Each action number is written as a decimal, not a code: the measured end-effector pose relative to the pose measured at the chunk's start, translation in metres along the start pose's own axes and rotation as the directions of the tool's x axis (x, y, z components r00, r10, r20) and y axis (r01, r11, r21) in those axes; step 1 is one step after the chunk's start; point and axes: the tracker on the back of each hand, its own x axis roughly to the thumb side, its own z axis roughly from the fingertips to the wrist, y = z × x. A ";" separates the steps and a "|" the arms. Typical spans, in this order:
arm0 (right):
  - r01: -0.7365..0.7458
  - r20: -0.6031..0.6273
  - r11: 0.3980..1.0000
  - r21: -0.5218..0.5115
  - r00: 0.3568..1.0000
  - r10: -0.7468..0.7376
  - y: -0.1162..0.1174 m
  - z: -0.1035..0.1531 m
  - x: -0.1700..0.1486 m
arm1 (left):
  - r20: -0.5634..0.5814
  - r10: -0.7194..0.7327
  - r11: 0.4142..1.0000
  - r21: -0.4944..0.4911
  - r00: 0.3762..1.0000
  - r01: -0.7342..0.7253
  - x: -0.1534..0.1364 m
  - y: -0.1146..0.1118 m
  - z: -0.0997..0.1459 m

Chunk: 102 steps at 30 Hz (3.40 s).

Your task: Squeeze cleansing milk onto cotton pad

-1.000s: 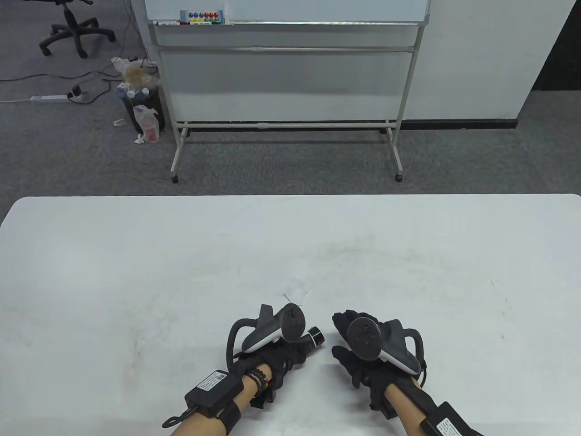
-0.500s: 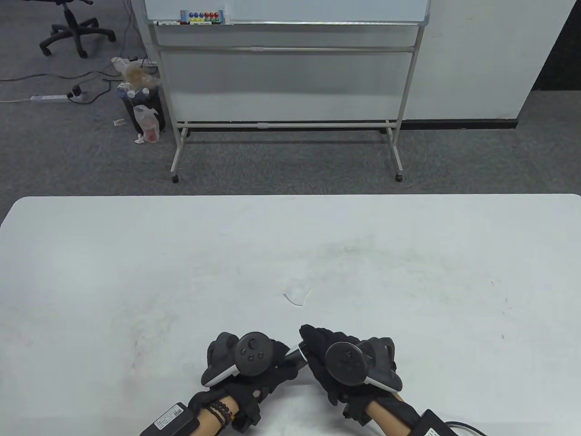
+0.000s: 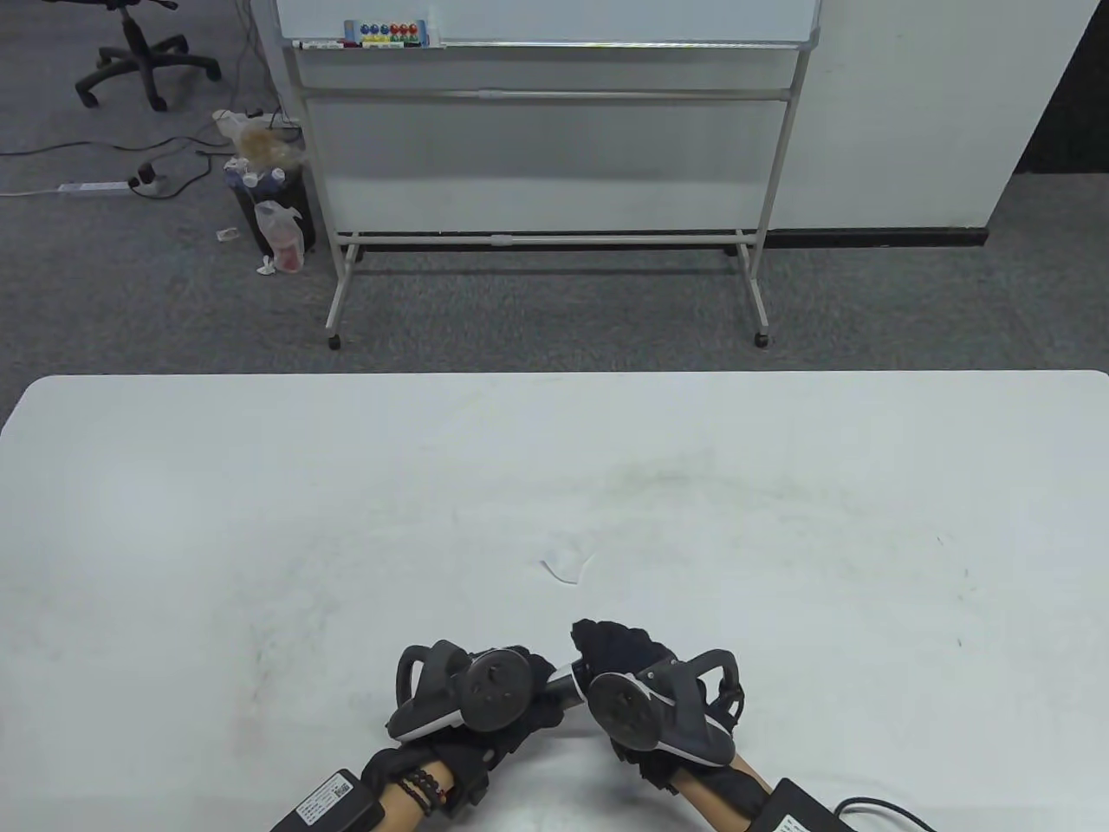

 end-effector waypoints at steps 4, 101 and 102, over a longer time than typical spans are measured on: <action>0.198 -0.021 0.968 0.156 0.980 -0.197 -0.014 -0.017 -0.015 | 0.057 0.123 0.991 -0.055 0.991 -0.120 -0.012 0.007 0.003; 0.911 -0.349 0.404 0.082 0.405 -0.845 0.006 -0.006 -0.060 | -0.092 0.504 0.860 0.142 0.859 -0.490 -0.059 -0.004 0.007; 0.933 -0.354 0.348 0.089 0.356 -0.865 0.005 -0.006 -0.063 | -0.095 0.539 0.838 0.156 0.837 -0.523 -0.062 -0.004 0.008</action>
